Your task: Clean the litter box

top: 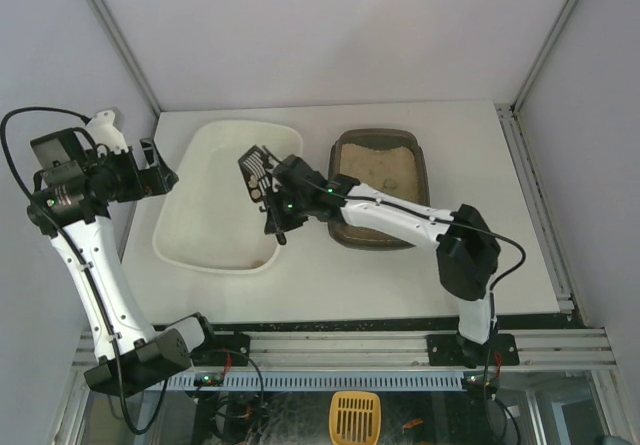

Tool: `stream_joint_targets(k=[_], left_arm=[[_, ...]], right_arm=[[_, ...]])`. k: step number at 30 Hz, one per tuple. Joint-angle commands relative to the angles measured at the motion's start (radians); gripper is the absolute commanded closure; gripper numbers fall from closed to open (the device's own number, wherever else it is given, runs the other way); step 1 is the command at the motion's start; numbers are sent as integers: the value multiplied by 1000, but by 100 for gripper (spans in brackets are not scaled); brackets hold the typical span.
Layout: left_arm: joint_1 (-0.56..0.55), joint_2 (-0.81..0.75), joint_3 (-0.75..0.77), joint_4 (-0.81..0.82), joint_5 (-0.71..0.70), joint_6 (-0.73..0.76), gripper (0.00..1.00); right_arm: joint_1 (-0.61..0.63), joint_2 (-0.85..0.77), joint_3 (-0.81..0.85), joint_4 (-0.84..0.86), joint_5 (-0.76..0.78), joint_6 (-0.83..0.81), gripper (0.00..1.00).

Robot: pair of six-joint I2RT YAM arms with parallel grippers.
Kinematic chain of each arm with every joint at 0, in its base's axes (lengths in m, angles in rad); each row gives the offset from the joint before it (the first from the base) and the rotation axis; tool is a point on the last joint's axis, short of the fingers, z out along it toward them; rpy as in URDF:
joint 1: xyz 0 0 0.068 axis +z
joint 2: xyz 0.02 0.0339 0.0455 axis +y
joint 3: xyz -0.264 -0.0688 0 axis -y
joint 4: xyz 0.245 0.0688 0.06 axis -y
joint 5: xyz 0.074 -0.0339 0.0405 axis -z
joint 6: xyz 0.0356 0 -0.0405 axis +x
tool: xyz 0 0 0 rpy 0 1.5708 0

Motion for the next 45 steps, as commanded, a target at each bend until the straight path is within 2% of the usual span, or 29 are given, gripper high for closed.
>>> stream_joint_targets(k=[1, 5, 10, 16, 23, 31, 36, 39, 41, 45], left_arm=[[21, -48, 16, 71, -4, -66, 0], [25, -36, 42, 53, 14, -66, 0], [25, -42, 41, 52, 49, -41, 1], [31, -23, 130, 21, 100, -5, 1], [32, -17, 139, -15, 199, 61, 2], [31, 1, 173, 6, 287, 34, 6], [25, 14, 179, 63, 356, -11, 5], [-32, 32, 172, 111, 322, -69, 4], [-117, 44, 156, 115, 264, -65, 0], [-249, 38, 58, 215, 205, -114, 0]], right_arm=[[107, 120, 290, -427, 454, -172, 100], [168, 201, 410, -540, 626, -200, 100], [192, 223, 429, -568, 736, -207, 100], [210, 233, 437, -581, 775, -255, 100], [236, 258, 487, -611, 834, -349, 100], [279, 300, 530, -640, 943, -466, 100], [273, 303, 544, -667, 1038, -435, 100], [228, 220, 493, -659, 1014, -361, 100], [190, 125, 393, -623, 991, -355, 100], [71, -45, 266, -665, 883, -293, 100]])
